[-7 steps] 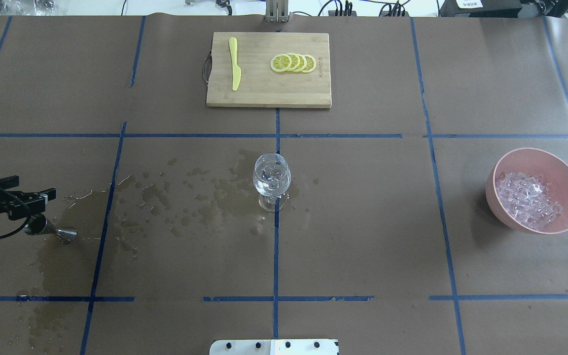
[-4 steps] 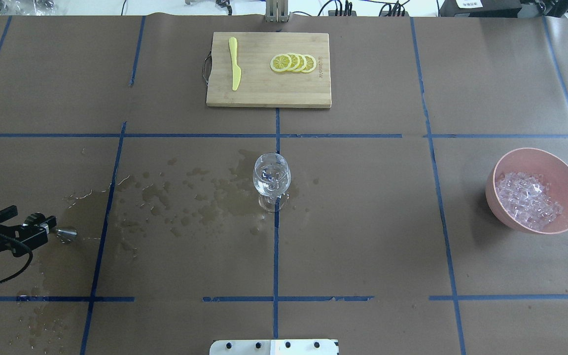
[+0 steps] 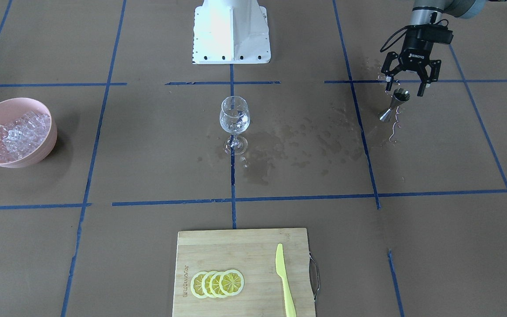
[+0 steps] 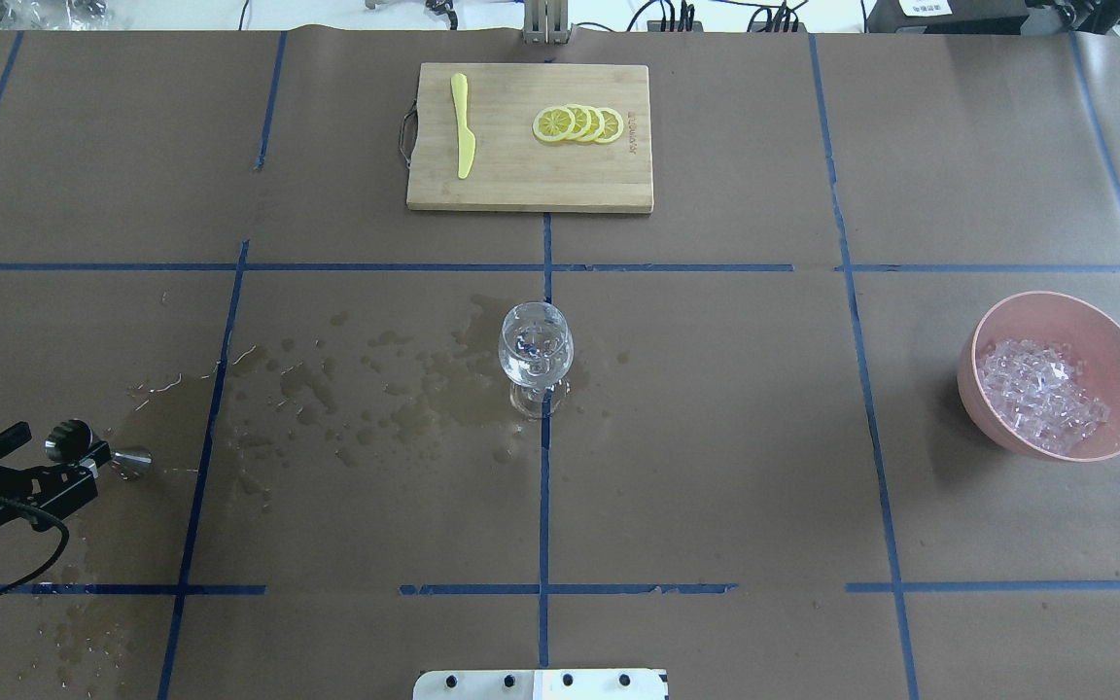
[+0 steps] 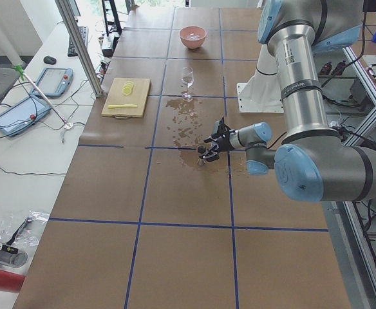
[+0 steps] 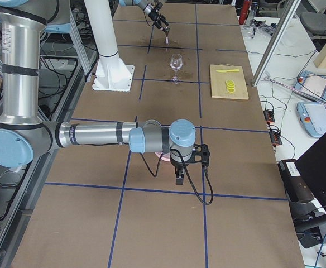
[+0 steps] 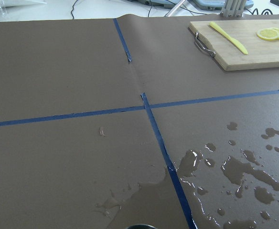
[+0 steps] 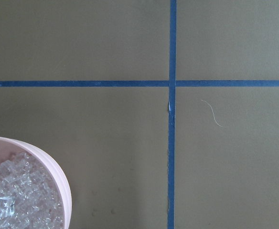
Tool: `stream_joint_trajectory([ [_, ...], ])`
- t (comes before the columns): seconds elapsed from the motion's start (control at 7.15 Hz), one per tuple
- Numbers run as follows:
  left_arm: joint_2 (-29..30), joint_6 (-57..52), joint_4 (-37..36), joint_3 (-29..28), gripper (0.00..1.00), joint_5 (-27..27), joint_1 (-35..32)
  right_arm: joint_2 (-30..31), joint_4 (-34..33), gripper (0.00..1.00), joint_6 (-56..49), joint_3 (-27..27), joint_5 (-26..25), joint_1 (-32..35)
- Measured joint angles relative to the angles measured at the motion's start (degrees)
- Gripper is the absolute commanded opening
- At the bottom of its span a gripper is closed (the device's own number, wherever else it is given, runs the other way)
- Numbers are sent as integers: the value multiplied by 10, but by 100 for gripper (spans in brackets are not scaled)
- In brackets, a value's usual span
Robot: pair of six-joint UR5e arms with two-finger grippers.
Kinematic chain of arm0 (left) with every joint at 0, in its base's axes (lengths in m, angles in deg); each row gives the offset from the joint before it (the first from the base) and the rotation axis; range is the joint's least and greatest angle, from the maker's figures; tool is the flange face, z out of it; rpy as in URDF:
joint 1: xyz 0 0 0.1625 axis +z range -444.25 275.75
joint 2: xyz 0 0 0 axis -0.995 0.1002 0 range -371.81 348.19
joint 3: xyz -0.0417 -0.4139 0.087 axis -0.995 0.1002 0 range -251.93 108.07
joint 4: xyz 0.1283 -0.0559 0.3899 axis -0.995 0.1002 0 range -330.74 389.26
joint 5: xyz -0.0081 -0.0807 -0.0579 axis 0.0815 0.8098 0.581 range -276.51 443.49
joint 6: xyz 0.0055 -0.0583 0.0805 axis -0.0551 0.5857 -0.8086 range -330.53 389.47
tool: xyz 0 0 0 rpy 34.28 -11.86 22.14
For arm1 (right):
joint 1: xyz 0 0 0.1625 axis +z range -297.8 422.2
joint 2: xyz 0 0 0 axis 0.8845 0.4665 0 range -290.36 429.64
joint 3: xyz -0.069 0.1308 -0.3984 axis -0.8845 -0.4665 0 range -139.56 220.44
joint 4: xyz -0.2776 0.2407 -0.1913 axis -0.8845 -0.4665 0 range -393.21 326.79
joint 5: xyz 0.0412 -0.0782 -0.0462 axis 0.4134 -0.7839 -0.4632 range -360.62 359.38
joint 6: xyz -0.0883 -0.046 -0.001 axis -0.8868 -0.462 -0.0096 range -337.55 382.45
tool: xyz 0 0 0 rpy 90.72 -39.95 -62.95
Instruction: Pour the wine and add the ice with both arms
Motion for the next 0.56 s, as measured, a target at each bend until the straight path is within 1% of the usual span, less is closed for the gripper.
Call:
stream_joint_trajectory([
  [0.28, 5, 27, 0, -19, 99, -43, 40, 0, 0, 100, 0, -1, 0, 0],
  [0.56, 36, 31, 1, -63, 99, -73, 51, -1, 0, 100, 0, -1, 0, 0],
])
